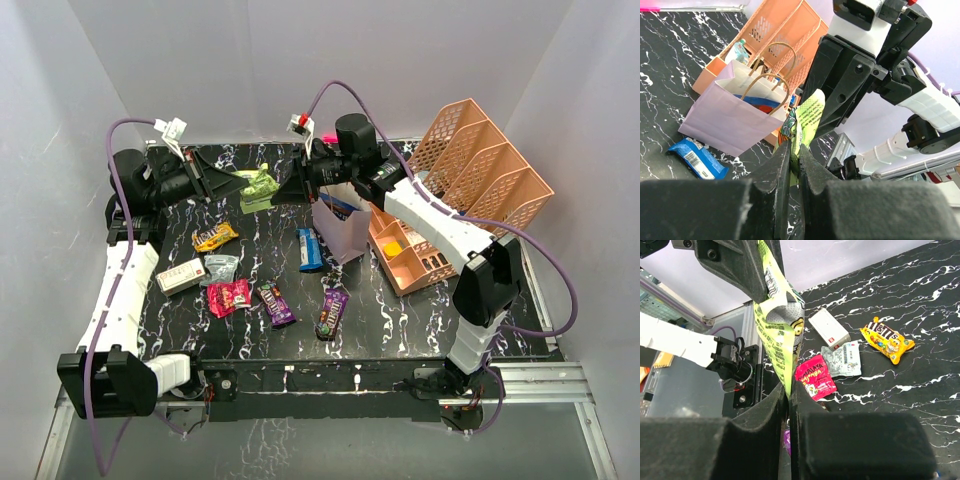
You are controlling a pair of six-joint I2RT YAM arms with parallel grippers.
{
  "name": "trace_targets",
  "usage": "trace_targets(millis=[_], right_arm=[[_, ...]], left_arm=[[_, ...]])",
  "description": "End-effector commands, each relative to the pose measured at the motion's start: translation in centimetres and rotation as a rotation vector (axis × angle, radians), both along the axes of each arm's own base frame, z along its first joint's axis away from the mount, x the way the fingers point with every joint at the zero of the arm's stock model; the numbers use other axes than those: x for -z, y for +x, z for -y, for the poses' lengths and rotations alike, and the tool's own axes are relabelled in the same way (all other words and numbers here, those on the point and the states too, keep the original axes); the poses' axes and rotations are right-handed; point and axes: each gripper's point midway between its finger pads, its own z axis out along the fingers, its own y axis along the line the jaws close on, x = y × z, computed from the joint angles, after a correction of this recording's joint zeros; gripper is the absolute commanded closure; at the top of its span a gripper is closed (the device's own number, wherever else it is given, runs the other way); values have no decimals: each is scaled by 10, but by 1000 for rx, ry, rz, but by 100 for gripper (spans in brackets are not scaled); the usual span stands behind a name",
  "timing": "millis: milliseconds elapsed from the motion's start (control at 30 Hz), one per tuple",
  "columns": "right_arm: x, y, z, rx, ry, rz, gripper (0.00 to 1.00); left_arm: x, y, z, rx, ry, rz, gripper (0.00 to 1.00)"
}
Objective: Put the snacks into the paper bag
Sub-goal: Place the snack in the paper bag.
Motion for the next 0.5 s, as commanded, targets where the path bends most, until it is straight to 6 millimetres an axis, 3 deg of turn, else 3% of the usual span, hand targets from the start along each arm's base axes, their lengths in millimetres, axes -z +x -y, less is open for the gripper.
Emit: trace_targets(millis=[0, 200, 467], right_arm=[[-36, -5, 2, -21, 63, 137, 92], [-51, -12, 22, 16, 43, 254, 92], [-62, 2, 77, 182, -16, 342, 92]], left_arm=[[-10, -10, -3, -25, 29, 66, 97], [-19, -12, -10, -47, 68, 112, 58], [-34, -8, -39, -147, 192, 196, 33]])
